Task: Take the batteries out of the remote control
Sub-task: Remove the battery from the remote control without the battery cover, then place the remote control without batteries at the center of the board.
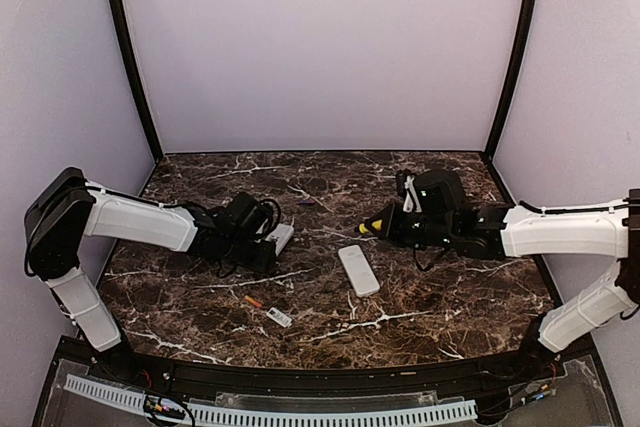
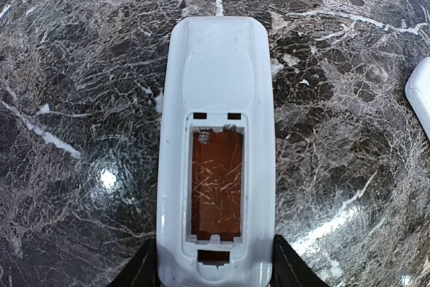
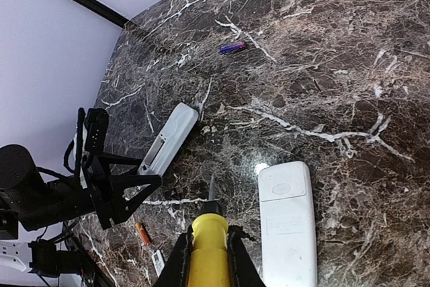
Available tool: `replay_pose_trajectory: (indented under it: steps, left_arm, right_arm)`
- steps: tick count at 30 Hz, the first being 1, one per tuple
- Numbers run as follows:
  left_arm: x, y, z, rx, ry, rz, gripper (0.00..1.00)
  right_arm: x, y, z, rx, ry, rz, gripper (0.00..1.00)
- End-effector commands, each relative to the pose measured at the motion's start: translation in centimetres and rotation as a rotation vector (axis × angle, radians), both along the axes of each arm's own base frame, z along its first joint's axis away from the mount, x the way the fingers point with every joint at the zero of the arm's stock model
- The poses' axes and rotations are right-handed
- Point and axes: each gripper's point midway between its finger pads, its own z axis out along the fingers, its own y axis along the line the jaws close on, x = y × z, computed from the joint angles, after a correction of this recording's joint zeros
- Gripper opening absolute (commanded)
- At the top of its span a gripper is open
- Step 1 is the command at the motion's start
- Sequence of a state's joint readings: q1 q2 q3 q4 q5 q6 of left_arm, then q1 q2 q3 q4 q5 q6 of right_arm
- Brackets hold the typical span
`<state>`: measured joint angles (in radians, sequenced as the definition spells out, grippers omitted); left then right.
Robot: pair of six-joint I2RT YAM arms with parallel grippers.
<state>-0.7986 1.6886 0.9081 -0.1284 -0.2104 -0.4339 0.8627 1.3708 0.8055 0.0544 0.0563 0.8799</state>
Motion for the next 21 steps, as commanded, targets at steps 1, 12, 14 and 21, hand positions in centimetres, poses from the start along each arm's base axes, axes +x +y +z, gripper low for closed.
replay_pose_trajectory:
  steps: [1,12,14,21]
  left_arm:
    - [-0.6,1.4,-1.0,0.037,0.043,0.029,0.40]
    - [-0.6,0.8,-0.7,-0.033,0.067,0.035,0.75]
    - [-0.5,0.6,-0.1,-0.050,0.063,0.030,0.80]
    - [-0.6,0.4,4.9,-0.119,0.038,-0.006,0.88]
  right_arm:
    - [0.7,-1.8,-0.5,-0.019,-0.003,-0.047,0.00]
    - [1.4,-4.1,-1.7,0.004,0.025,-0.095,0.00]
    - [1.6,-4.4,-1.8,0.006,0.028,-0.103,0.00]
    - [2.2,-6.3,-2.3,0.015,0.042,-0.149,0.00]
